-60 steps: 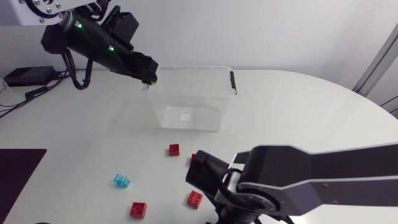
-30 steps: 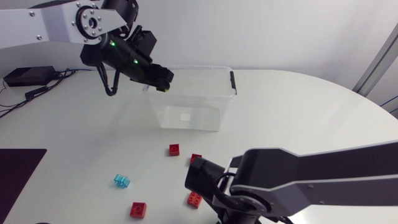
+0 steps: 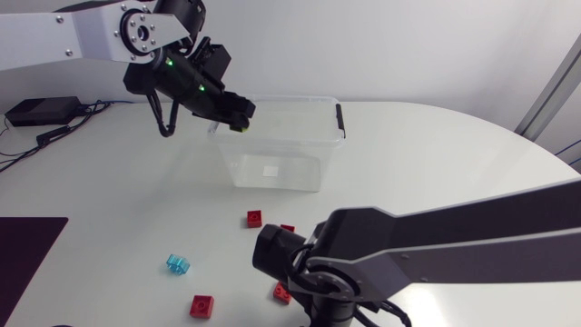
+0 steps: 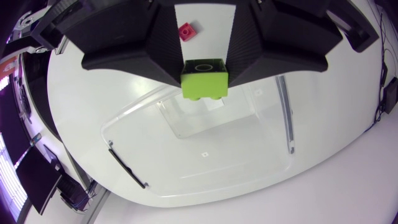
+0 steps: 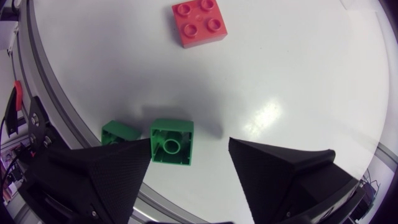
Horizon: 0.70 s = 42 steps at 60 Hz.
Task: Place the duplo bricks in the container
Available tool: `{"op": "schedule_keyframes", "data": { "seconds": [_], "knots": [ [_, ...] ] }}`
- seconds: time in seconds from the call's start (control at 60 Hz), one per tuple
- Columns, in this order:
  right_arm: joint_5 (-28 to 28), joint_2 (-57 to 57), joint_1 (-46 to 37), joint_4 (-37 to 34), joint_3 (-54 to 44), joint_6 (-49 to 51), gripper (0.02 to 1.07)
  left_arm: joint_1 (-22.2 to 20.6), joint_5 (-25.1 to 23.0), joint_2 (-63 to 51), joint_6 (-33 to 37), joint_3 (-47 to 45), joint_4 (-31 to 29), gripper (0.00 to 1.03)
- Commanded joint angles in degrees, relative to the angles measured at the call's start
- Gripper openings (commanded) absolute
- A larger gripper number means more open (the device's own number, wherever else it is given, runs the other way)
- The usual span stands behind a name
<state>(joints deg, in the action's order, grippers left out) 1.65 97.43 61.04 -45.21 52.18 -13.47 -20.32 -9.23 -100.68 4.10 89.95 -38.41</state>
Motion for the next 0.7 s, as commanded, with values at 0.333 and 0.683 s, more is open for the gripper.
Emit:
{"op": "schedule_keyframes", "data": {
  "seconds": [0.333, 0.683],
  "knots": [
    [-1.3, 1.5, 0.9, 1.1, 0.2, 2.6, 0.42, 0.5, -1.0, -4.0, 0.0, 2.8, 1.0, 0.25],
    [-4.1, -10.0, -1.1, -0.4, -3.8, 2.6, 0.37, 0.0, -1.0, -6.4, -0.6, 4.6, 3.1, 0.25]
  ]
}}
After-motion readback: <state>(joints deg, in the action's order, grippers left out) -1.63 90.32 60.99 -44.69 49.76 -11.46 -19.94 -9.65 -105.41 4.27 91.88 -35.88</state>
